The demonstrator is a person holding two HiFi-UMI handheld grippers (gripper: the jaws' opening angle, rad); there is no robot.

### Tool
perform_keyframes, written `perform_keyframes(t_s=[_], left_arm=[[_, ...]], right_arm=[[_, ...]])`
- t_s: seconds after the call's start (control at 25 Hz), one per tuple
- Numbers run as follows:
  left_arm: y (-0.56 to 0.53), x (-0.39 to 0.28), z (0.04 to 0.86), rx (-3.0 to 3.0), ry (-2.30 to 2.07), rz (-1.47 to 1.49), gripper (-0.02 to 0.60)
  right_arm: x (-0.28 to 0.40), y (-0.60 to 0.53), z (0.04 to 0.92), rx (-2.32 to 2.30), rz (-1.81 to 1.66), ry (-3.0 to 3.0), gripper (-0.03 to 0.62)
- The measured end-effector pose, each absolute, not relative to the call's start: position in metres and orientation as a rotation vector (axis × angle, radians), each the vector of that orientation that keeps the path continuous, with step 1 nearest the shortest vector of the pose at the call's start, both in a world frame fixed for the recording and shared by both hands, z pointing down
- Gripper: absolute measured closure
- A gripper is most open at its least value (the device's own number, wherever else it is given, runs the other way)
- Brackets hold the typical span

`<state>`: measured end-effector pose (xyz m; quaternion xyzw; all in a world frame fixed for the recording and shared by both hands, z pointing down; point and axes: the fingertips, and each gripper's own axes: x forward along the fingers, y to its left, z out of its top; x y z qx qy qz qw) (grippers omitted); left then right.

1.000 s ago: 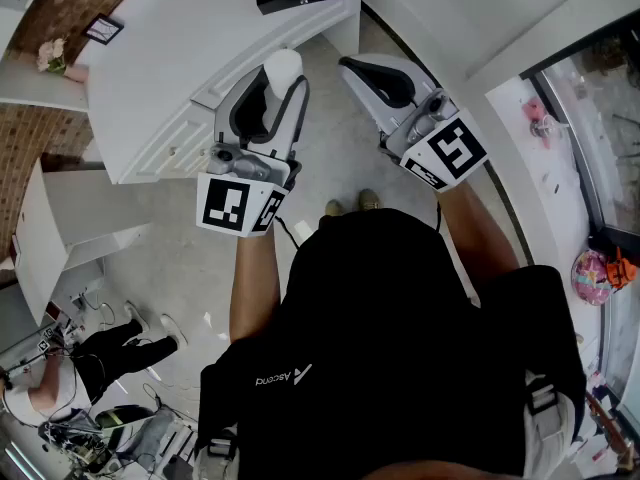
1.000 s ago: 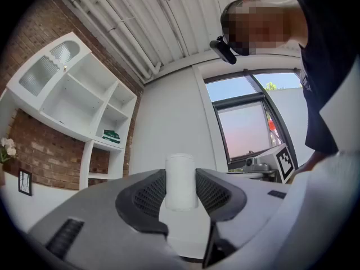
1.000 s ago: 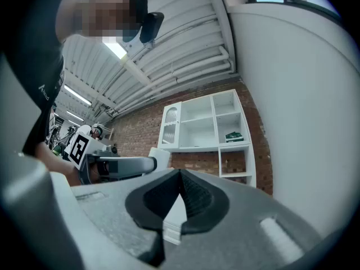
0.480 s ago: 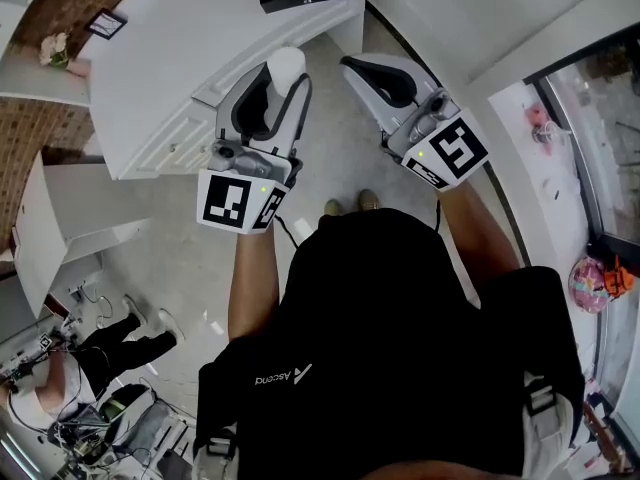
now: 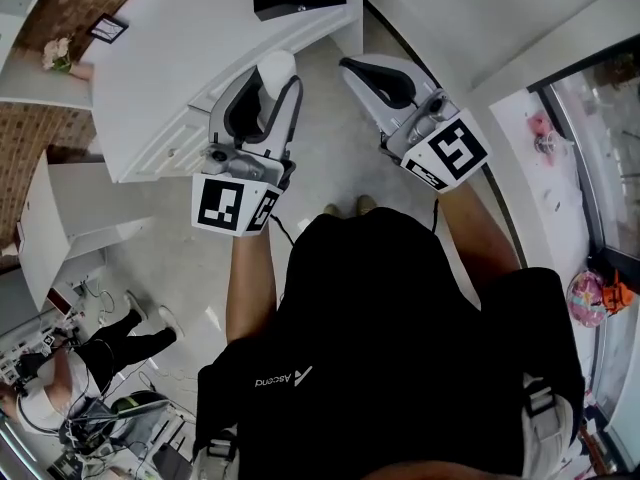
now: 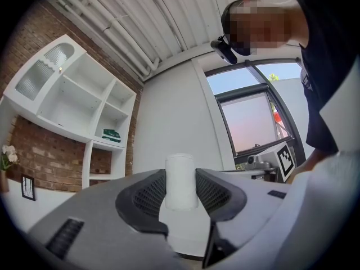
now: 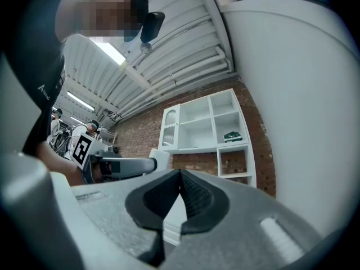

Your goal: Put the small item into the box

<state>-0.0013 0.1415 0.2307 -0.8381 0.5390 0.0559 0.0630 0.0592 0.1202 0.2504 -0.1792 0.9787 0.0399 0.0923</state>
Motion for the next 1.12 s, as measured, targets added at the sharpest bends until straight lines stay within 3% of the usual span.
perform_keyframes(t_s=[0.64, 1.12], left_arm=[[0.092, -0.016, 0.235, -2.478, 1.692, 0.148, 0.419], [-0.012, -0.092, 0.25, -2.51, 1.691, 0.149, 0.419]], right_arm=[[0.056, 0.068, 0.262, -0.491, 0.128, 2.932, 0.594], [-0.012, -0.036, 0.269, -0.56, 0.129, 2.961, 0.594]])
